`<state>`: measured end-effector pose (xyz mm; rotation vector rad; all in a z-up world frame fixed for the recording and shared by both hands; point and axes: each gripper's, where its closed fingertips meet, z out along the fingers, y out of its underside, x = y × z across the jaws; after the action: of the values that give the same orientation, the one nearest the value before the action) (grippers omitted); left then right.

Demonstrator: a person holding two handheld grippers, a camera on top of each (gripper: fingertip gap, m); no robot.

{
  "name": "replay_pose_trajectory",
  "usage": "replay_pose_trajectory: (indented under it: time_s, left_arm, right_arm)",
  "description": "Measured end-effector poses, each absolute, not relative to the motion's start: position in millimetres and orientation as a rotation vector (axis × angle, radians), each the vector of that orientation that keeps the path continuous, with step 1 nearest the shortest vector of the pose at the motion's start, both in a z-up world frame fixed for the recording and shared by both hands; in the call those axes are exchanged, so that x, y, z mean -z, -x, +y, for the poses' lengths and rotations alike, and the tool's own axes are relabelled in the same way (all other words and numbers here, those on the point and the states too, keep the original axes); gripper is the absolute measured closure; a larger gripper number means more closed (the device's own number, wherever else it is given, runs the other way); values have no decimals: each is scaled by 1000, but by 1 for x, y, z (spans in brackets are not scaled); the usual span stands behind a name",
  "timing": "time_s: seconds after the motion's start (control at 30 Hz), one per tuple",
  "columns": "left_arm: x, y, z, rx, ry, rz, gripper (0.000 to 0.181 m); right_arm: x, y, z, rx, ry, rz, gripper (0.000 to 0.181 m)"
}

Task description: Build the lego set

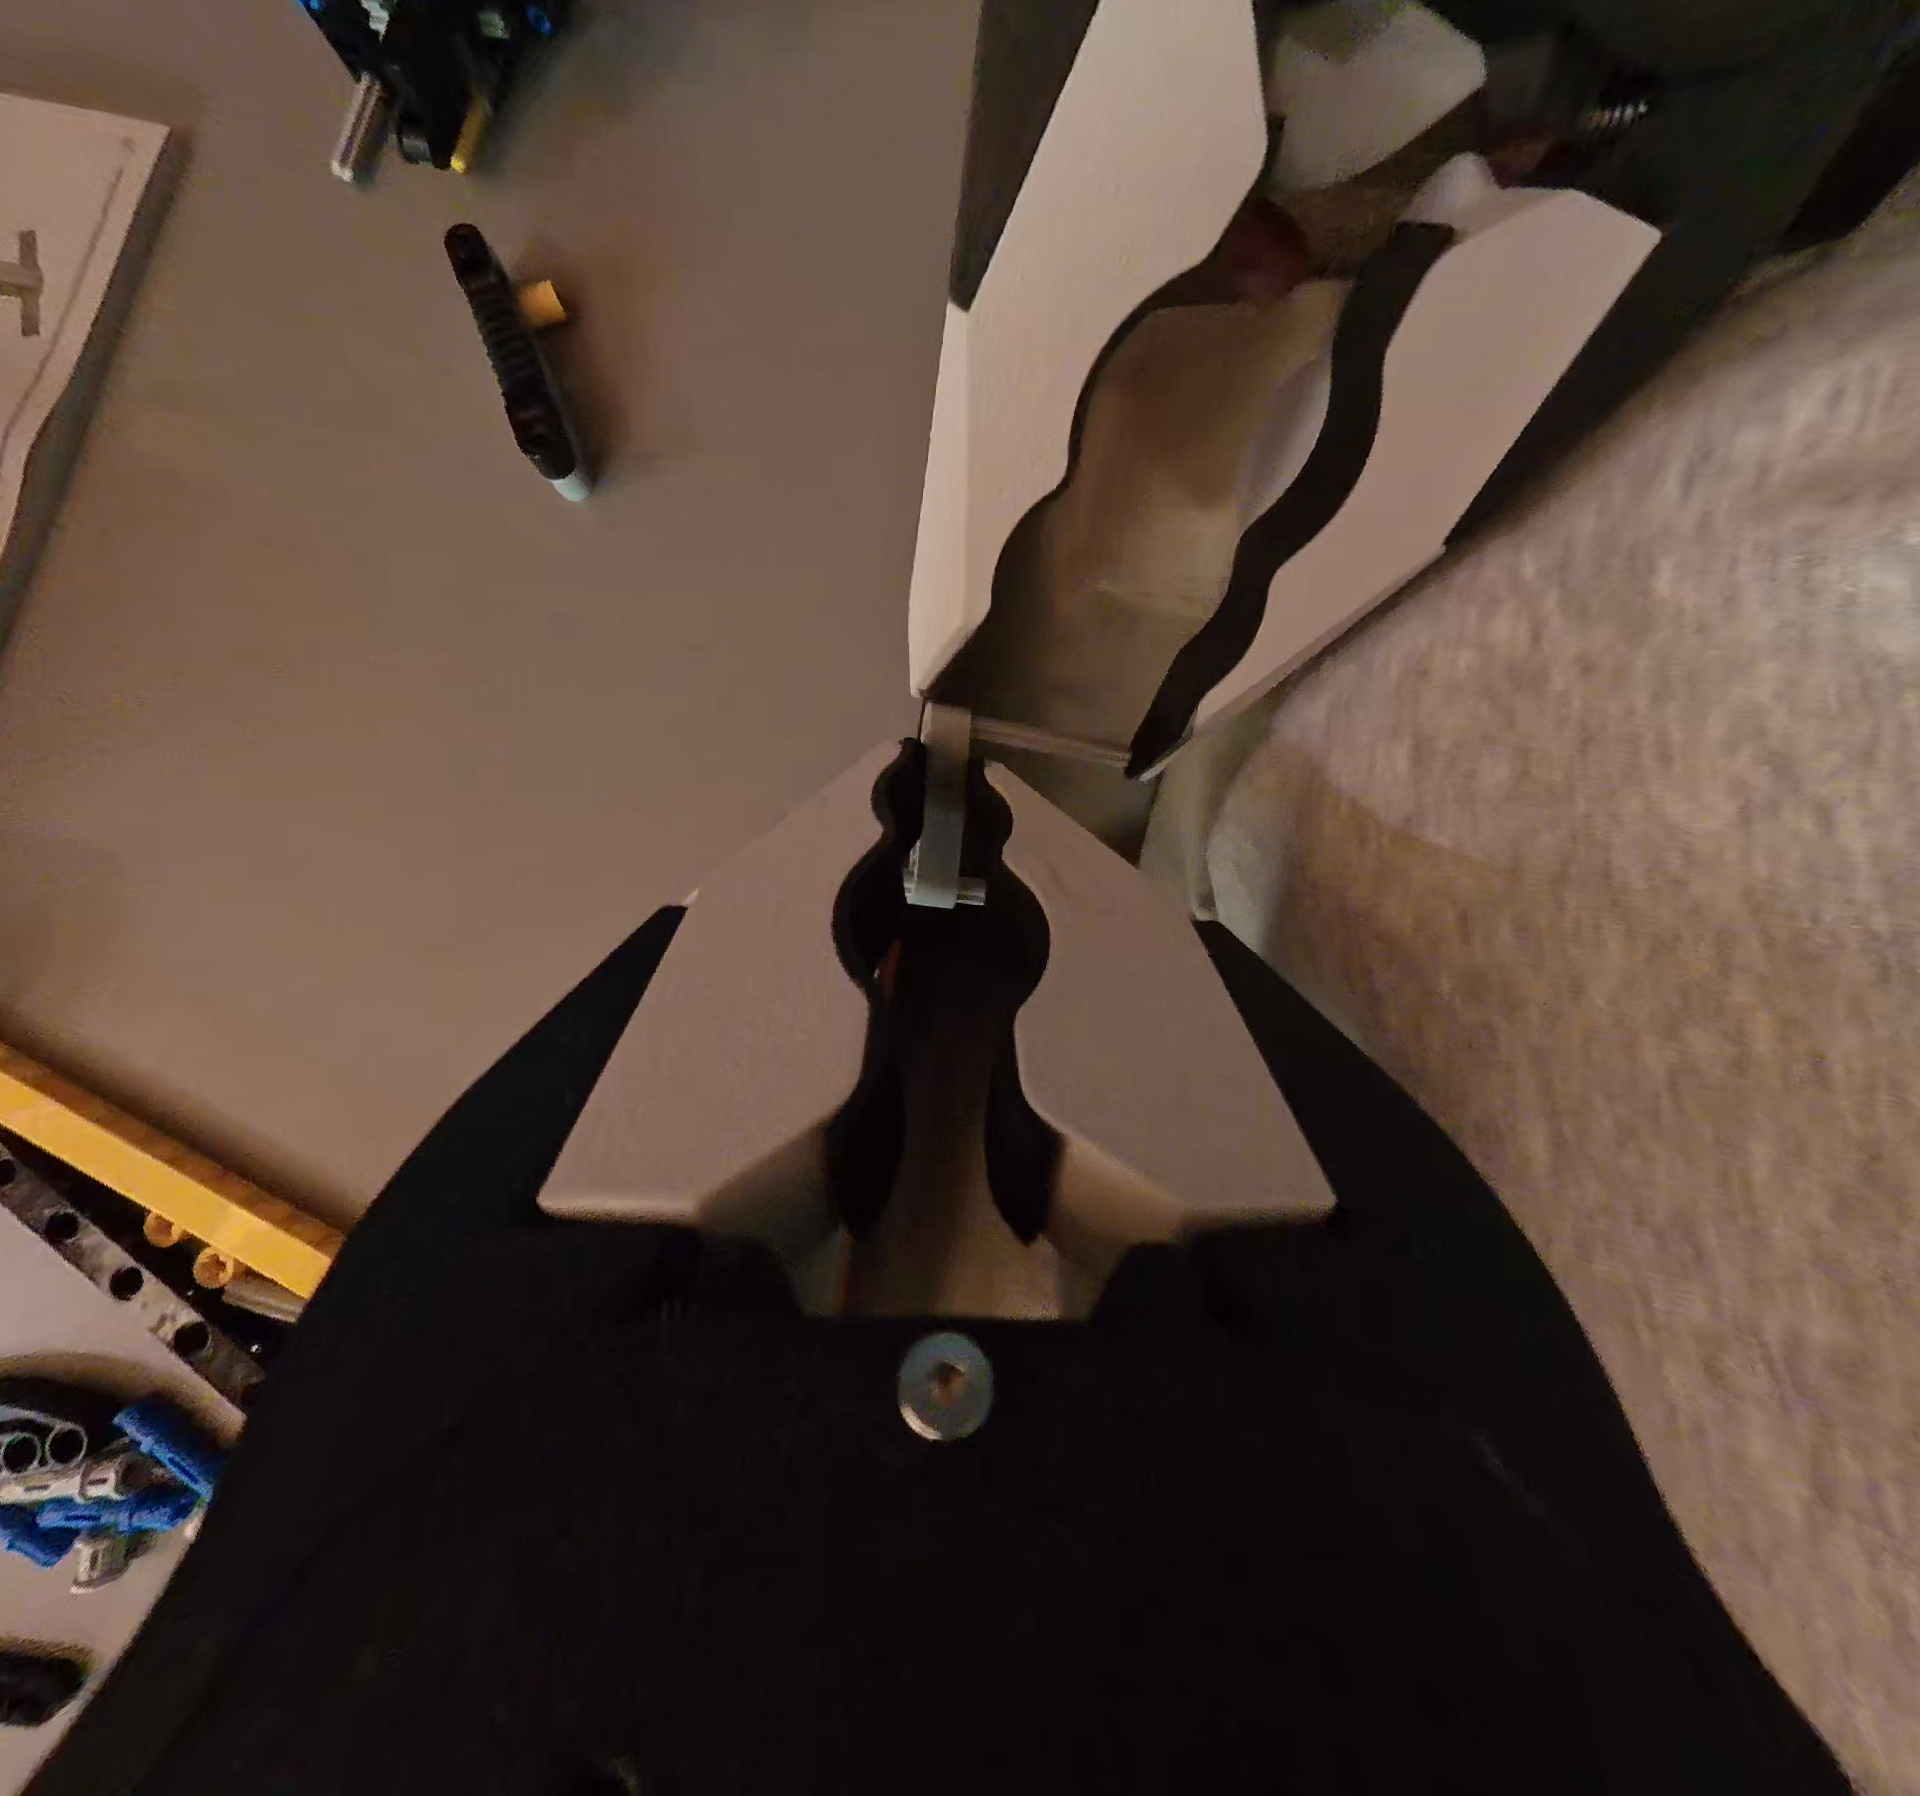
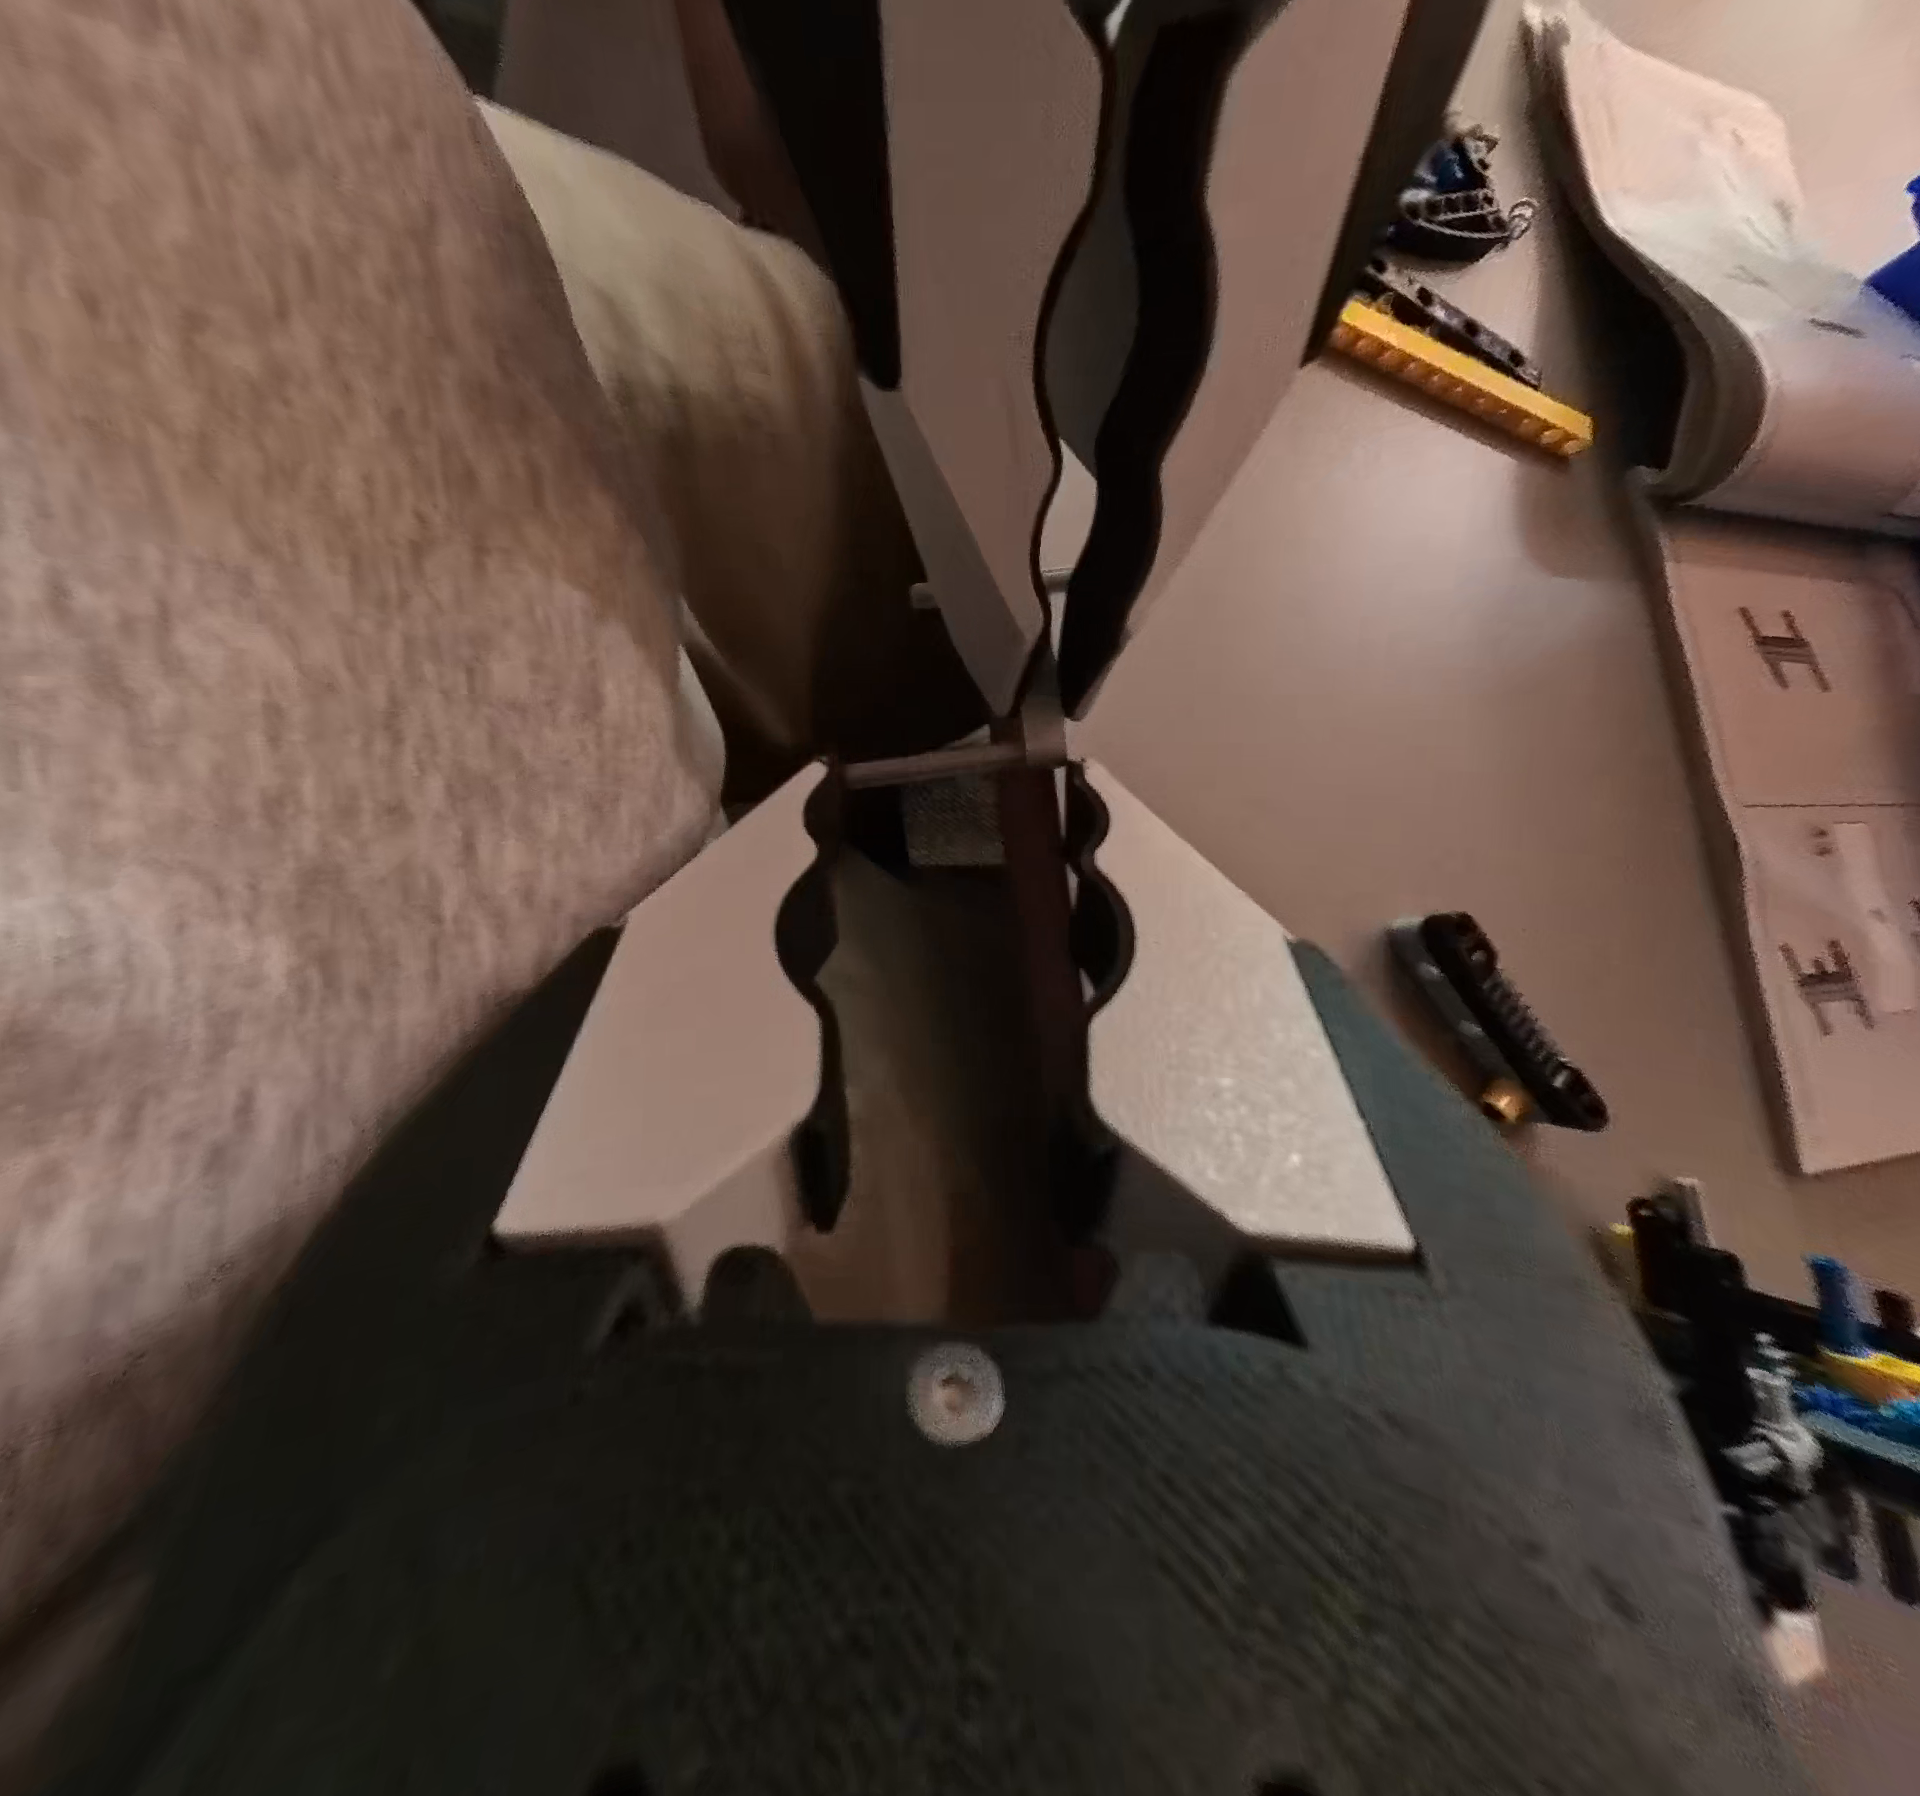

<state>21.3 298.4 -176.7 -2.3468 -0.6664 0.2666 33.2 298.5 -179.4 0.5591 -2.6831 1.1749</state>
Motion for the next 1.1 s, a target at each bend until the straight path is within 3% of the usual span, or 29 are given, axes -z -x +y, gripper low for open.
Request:
replay_pose_trajectory:
  time_s: [0.03, 1.1]
  left_arm:
    - [178, -21, 298, -274, 2358, -667, 176]
    - [174, -27, 307, -290, 2377, -626, 176]
  right_arm:
    - [181, -33, 299, -1144, -571, -2667, 138]
    - [188, -38, 307, -1073, -540, -2792, 139]
